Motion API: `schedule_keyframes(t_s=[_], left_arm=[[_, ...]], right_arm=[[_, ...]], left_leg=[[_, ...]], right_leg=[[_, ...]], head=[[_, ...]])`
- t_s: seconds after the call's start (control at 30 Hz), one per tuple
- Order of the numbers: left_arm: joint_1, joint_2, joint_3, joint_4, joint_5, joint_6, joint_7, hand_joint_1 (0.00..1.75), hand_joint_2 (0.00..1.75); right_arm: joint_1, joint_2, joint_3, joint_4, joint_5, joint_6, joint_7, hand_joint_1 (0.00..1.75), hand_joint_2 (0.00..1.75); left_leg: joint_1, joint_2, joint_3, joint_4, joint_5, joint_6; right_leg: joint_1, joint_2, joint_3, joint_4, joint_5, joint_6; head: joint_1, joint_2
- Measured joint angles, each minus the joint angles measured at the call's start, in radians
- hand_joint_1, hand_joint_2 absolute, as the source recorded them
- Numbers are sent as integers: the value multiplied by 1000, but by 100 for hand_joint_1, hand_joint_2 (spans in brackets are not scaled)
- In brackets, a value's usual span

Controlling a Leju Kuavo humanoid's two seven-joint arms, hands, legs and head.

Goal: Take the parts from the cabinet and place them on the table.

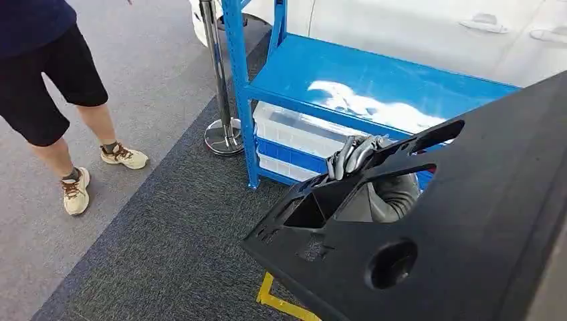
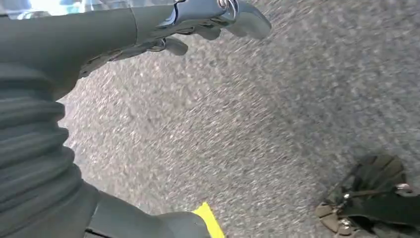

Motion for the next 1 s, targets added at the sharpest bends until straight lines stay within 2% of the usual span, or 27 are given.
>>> schedule_keyframes(t_s=[0.03,0.07,0.1,0.13,0.17,0.2,0.23,0.27,0.3,0.33,0.37,0.43,0.47,0.5,0.53,0.57,0.6,0.63,0.67,0.7,0.73,0.77,0.8,0.83,0.87,0.97,1.0], left_arm=[[-3,-2,0,0,0,-1,4,0,175],[-6,-5,1,0,0,-1,4,0,175],[-7,-10,1,0,0,0,6,0,175],[-6,-14,1,0,0,3,7,0,175],[-3,-20,2,0,0,5,8,0,175],[0,-23,3,0,0,9,8,0,175],[1,-29,6,0,-1,12,7,0,175],[2,-34,10,0,0,13,7,0,175],[2,-39,11,0,0,14,6,0,175],[0,-49,13,0,0,14,6,0,175],[2,-48,17,0,0,15,6,0,175],[13,-49,25,0,0,15,4,0,175],[16,-50,25,1,-2,14,3,0,175],[19,-52,26,2,-2,14,1,0,175],[18,-53,26,2,-2,14,0,0,175],[13,-53,26,2,0,14,0,0,175],[11,-53,26,2,0,14,0,0,175],[10,-53,26,2,0,14,0,0,175],[11,-54,26,2,0,13,0,0,175],[12,-54,26,2,-1,13,0,0,175],[13,-53,26,2,-1,13,0,0,175],[13,-52,26,3,-1,13,0,0,175],[11,-52,26,3,-1,13,0,0,175],[6,-53,26,3,0,12,0,0,175],[6,-53,26,3,0,12,-2,0,175],[10,-53,26,3,0,5,-4,0,175],[11,-53,26,3,0,2,-4,0,175]], right_arm=[[0,0,1,0,3,-1,0,175,175],[3,0,2,0,7,-1,4,175,175],[6,0,4,1,13,-2,7,175,175],[9,0,8,3,17,-2,9,175,175],[11,1,14,4,19,-2,10,175,175],[12,4,19,4,22,-1,11,175,175],[12,7,22,4,24,-1,12,175,175],[12,10,25,3,26,-1,12,175,175],[11,12,26,3,27,0,12,175,175],[12,13,28,3,27,1,12,175,175],[11,14,29,3,27,2,12,175,175],[12,15,29,3,27,3,12,175,175],[11,16,29,2,27,5,12,175,175],[10,19,29,3,27,7,13,175,175],[11,23,29,2,27,8,13,175,175],[12,24,29,-2,27,8,13,175,175],[13,24,28,-3,27,8,14,175,175],[15,24,28,-3,29,8,15,175,175],[16,24,28,-3,31,8,16,175,175],[17,24,28,-3,31,10,16,175,175],[17,24,27,-3,32,11,16,175,175],[17,24,27,-3,32,14,16,175,175],[17,24,27,-3,33,16,16,175,175],[16,25,26,-5,33,17,16,175,175],[15,25,24,-6,34,17,18,175,175],[14,26,23,-6,34,18,18,175,175],[13,26,21,-6,34,18,19,175,175]], left_leg=[[0,-7,-5,0,4,6],[-1,-19,-10,0,7,8],[-2,-30,-15,0,11,11],[-3,-42,-19,0,14,10],[-4,-57,-22,1,18,9],[-4,-70,-26,2,20,8],[-6,-83,-27,3,23,7],[-7,-97,-27,3,27,6],[-7,-109,-28,3,30,4],[-11,-115,-33,4,33,-1],[-5,-124,-38,4,38,-7],[-1,-143,-43,-4,47,-21],[-9,-155,-45,-10,52,-29],[-6,-119,-50,6,43,-25],[-11,-72,-69,45,8,-26],[-7,-42,-103,120,-39,-32],[-4,-27,-140,210,-82,-38],[-1,-21,-170,281,-109,-43],[3,-18,-180,312,-113,-48],[7,-14,-167,293,-97,-51],[10,-10,-131,235,-66,-54],[13,3,-75,143,-28,-57],[13,40,-15,43,3,-58],[4,69,2,10,-9,-49],[4,49,-4,11,-3,-36],[1,17,-17,16,0,-18],[6,5,-15,11,6,-9]], right_leg=[[-1,37,-24,60,-44,1],[-1,54,-61,147,-91,2],[-1,60,-97,230,-127,3],[-1,62,-122,290,-147,2],[-1,62,-128,305,-142,0],[-1,63,-107,267,-113,-5],[1,68,-67,191,-73,-12],[4,79,-13,91,-27,-22],[7,115,33,7,3,-35],[6,147,44,-24,-9,-43],[9,131,41,-27,-2,-38],[13,113,39,-27,1,-41],[6,102,42,-42,11,-43],[0,85,48,-55,21,-41],[-1,77,48,-62,25,-47],[0,62,46,-61,26,-50],[1,46,45,-60,26,-50],[1,30,43,-59,25,-50],[1,16,41,-57,25,-49],[0,4,40,-55,24,-47],[0,-8,39,-52,22,-44],[-2,-20,40,-48,18,-39],[-3,-33,40,-40,12,-33],[6,-40,37,-31,4,-23],[6,-48,37,-28,3,-18],[3,-75,39,-28,4,-4],[-3,-64,38,-22,-7,4]], head=[[0,0],[0,0],[1,0],[3,0],[2,0],[3,0],[2,0],[3,0],[5,0],[3,0],[4,0],[6,0],[5,0],[6,0],[-6,0],[-11,0],[-11,0],[-11,0],[-11,0],[-11,0],[-11,0],[-11,0],[-11,0],[-13,0],[-8,0],[-8,0],[-7,0]])
